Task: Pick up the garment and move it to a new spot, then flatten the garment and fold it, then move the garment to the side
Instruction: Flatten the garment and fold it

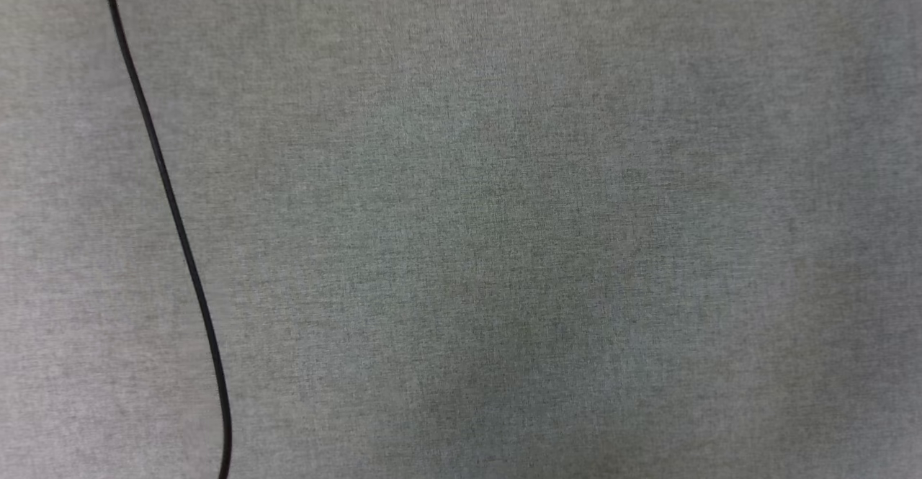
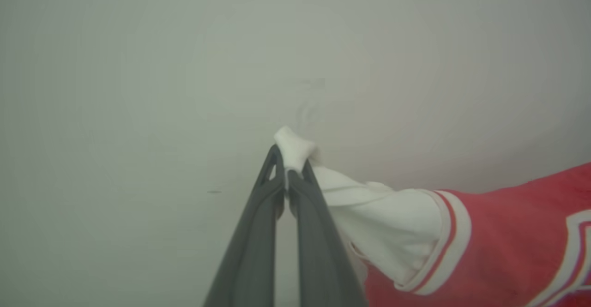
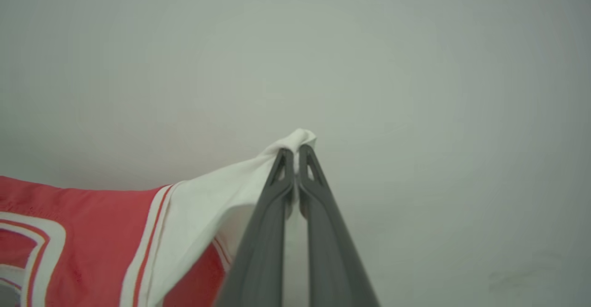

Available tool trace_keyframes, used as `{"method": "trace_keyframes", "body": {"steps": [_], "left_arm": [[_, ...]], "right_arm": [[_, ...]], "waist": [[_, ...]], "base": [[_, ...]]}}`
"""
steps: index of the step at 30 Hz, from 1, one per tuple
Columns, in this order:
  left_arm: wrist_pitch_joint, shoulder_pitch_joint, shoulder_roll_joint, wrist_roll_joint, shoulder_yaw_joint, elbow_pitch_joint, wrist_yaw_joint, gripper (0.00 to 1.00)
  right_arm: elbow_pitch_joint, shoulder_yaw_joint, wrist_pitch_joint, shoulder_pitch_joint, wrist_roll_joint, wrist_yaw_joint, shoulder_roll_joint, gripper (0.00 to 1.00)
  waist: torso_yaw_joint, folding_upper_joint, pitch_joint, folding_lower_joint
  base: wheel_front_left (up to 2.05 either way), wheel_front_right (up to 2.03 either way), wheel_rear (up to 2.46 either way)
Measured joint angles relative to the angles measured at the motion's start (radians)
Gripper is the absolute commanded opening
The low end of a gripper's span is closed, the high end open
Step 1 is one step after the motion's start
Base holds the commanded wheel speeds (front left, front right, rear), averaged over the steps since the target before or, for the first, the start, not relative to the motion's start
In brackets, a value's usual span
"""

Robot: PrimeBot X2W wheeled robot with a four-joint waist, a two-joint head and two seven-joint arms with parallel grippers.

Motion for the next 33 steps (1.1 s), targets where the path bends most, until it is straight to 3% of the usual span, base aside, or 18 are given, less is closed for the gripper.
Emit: {"method": "trace_keyframes", "body": {"steps": [8, 17, 25, 33], "left_arm": [[-0.049, 0.077, -0.034, -0.056, -0.005, 0.141, -0.023, 0.00], [-0.100, 0.348, -0.084, -0.176, -0.021, 0.169, -0.032, 0.00], [-0.115, 0.679, -0.014, -0.257, -0.045, 0.036, -0.032, 0.00], [-0.117, 0.935, 0.016, -0.273, 0.006, -0.145, -0.012, 0.00]], "right_arm": [[0.176, 0.037, -0.069, 0.066, 0.068, 0.000, 0.037, 0.00], [0.243, 0.103, -0.147, 0.344, 0.230, 0.000, 0.039, 0.00], [0.128, 0.178, -0.179, 0.683, 0.409, 0.000, 0.003, 0.00], [-0.070, 0.193, -0.138, 0.967, 0.478, 0.000, -0.066, 0.00]], "waist": [[0.006, 0.0000, 0.012, 0.0000], [0.024, 0.0000, -0.053, -0.0001], [0.027, 0.0000, -0.177, -0.0003], [0.027, 0.0001, -0.312, -0.0004]], "base": [[0.00, 0.00, 0.00], [0.00, 0.00, 0.00], [0.00, 0.00, 0.00], [0.00, 0.00, 0.00]]}}
